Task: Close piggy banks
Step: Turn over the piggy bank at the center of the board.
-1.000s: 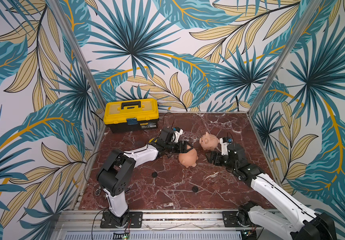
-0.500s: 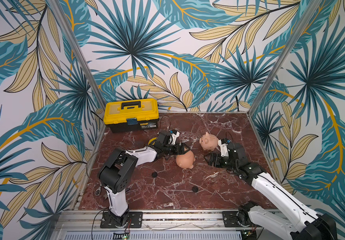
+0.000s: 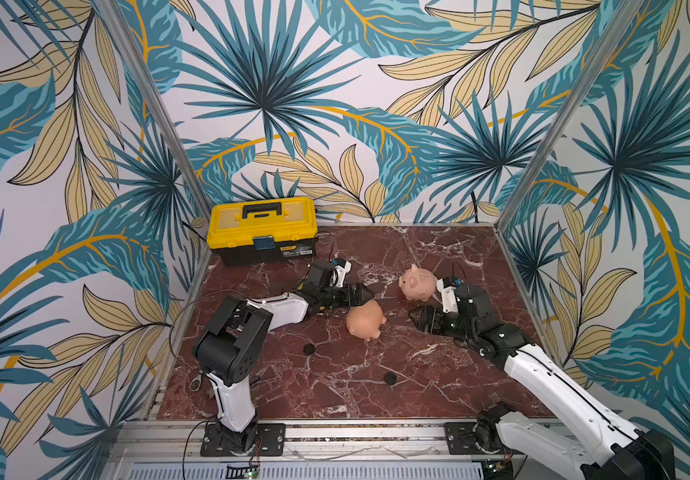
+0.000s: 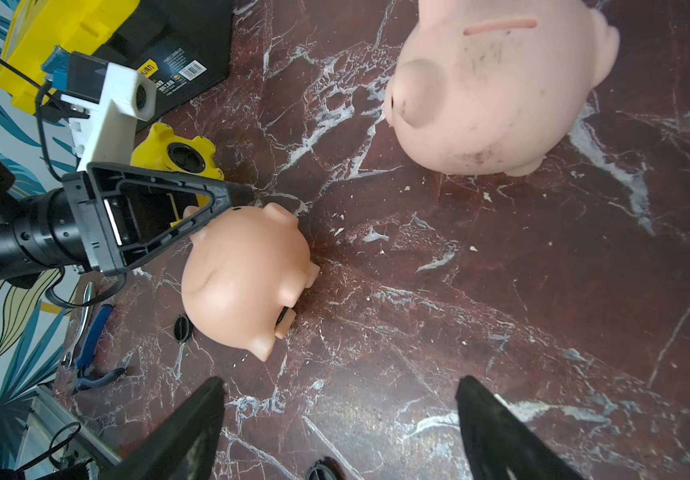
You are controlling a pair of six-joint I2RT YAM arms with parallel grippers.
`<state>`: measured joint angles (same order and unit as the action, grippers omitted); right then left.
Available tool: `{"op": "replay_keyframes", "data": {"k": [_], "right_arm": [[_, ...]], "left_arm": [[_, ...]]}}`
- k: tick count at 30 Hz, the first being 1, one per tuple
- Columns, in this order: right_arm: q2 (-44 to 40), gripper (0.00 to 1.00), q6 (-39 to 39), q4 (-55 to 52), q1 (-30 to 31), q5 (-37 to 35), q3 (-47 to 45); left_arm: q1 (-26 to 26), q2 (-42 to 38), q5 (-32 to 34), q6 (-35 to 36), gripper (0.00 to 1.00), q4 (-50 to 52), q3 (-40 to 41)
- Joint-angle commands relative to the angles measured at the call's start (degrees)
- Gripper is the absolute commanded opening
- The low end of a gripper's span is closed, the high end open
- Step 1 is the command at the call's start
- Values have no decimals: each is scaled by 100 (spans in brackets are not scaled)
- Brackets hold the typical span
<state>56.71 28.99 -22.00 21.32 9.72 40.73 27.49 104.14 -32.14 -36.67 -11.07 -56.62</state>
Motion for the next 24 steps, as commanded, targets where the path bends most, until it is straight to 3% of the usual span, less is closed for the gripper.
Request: {"op": "replay_keyframes", "data": {"k": [1, 9, 18, 24], "right_arm": [[62, 86, 178, -134, 15, 50, 107], [166, 85, 552, -214, 156, -133, 165], [473, 86, 1005, -884, 593, -635, 882], [855, 86, 1325, -1205, 1251, -1268, 1602]], "left_arm": [[-33, -272, 103, 118, 100, 190, 11], [-41, -678, 489, 426, 100, 1017, -203], [-76, -1243, 730, 653, 100, 1827, -467], [-559, -1925, 1124, 674, 100, 3216, -703]]}}
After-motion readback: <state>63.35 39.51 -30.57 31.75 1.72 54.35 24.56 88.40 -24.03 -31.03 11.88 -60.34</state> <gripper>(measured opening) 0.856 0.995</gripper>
